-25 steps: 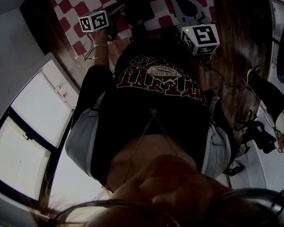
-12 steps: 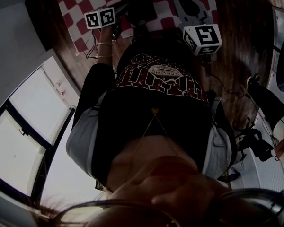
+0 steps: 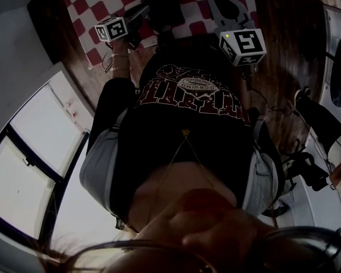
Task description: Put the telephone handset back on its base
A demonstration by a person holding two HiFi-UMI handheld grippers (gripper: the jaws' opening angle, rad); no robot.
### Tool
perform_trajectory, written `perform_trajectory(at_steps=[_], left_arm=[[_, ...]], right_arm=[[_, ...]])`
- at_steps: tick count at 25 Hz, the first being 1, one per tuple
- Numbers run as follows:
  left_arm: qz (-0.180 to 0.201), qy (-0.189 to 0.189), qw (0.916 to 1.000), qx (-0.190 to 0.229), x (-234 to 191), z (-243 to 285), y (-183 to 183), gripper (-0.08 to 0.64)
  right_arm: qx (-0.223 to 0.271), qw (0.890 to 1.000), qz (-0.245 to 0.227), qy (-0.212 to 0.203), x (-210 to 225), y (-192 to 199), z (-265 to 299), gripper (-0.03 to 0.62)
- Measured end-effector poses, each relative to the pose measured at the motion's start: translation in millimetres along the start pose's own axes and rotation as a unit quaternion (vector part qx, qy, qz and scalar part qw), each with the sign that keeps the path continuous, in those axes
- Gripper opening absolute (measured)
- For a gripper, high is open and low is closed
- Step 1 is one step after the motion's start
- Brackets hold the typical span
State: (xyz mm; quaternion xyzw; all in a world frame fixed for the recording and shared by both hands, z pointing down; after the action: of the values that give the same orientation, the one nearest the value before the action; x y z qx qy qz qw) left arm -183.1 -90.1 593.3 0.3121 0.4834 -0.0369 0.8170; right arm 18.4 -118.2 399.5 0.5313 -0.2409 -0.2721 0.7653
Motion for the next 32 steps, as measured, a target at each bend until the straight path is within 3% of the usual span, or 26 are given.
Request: perform_trajectory(at_steps=[6,10,15,20,28,32], left_arm=[[-0.028,0.039,0.9986,0.021,-3,4,3,0.075],[-0.013,0.038,0.9989,0.024,6,4,-2,0.075],[0.02,-0.021,0.9996,-0.008,3,6,-3,0.112],[0.064,-0.077,0.9944,-0.034,-6,2,4,0.158],[0.123,-0.099,0.9864,-0.046,3,0,1,0.167],[0.161,-0.123,0.9776,-0.056,5,-6,-1,0.167]], right_arm=[[-0.005,1.0,0.002,-0.001,0,0,1,0.021],[-0.005,1.0,0.003,-0.006,-4,-1,5,0.02],[-0.002,1.0,0.002,-0.009,-7,-4,11,0.02],[0.0,1.0,-0.002,-0.016,-16,-4,16,0.02],[-0.008,1.0,-0.002,-0.022,-18,0,21,0.02],[-0.018,1.0,-0.007,-0.022,-16,6,23,0.02]])
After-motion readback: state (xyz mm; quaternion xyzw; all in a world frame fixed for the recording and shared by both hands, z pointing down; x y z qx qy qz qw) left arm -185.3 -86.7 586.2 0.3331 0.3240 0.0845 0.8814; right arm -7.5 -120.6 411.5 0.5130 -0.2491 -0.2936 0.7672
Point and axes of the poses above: the fingertips, and each gripper's own axes: z forward along the fingers, x to its right, y out of its underside, the point moved 2 cm from there along -z, backward along the fingers, and after that the axes turned 3 degrees about -z, right-handed, at the moved point
